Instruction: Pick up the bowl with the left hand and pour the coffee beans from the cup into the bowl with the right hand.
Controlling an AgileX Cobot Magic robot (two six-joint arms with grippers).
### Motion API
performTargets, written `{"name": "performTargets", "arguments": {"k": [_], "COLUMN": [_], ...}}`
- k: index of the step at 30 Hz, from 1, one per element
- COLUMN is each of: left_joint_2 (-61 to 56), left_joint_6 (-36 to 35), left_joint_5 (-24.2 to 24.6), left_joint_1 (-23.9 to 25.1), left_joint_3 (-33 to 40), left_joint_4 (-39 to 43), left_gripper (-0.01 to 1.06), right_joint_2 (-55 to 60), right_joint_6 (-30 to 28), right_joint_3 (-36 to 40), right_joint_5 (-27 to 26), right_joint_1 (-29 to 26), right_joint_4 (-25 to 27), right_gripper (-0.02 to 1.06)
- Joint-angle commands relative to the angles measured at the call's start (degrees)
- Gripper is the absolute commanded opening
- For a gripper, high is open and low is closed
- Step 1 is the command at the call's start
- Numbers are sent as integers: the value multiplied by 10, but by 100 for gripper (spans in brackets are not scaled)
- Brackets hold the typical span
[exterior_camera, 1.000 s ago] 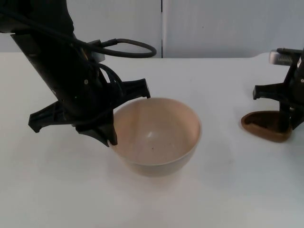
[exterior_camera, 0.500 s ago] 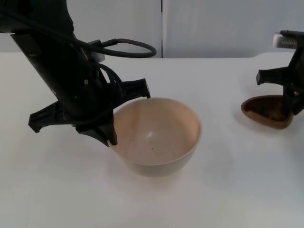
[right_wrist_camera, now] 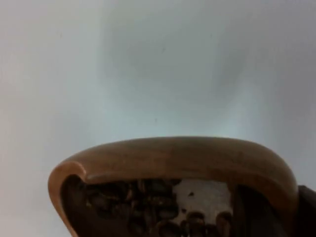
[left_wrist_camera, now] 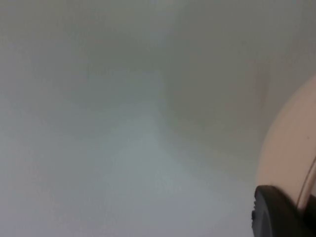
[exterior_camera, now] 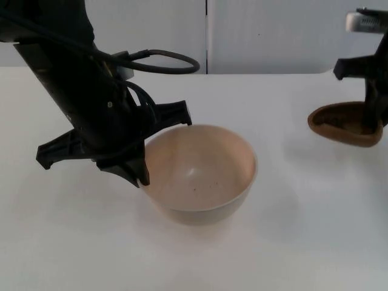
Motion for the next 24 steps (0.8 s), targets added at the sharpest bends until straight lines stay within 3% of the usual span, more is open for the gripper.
{"name": "performTargets", "arguments": {"k": [1,18,24], "left_joint_2": [-1,-1,-1], "left_joint_6": [-4,-4,-4], "left_joint_5": [0,-2,-1], "left_joint_1": [-3,-3,-3], "left_joint_3": [-2,-2,-2], "left_joint_4": [-5,-5,-5], "left_gripper": [0,0,0], "right_joint_2": [-19,-130,-134], "right_joint_6": [-22,-39,-39], "right_joint_3": [-19,-53,-56], "right_joint_5": [41,82,82], "right_joint_1": [-2,0,27], "right_joint_4": [11,10,-16], "right_gripper": [0,0,0]}}
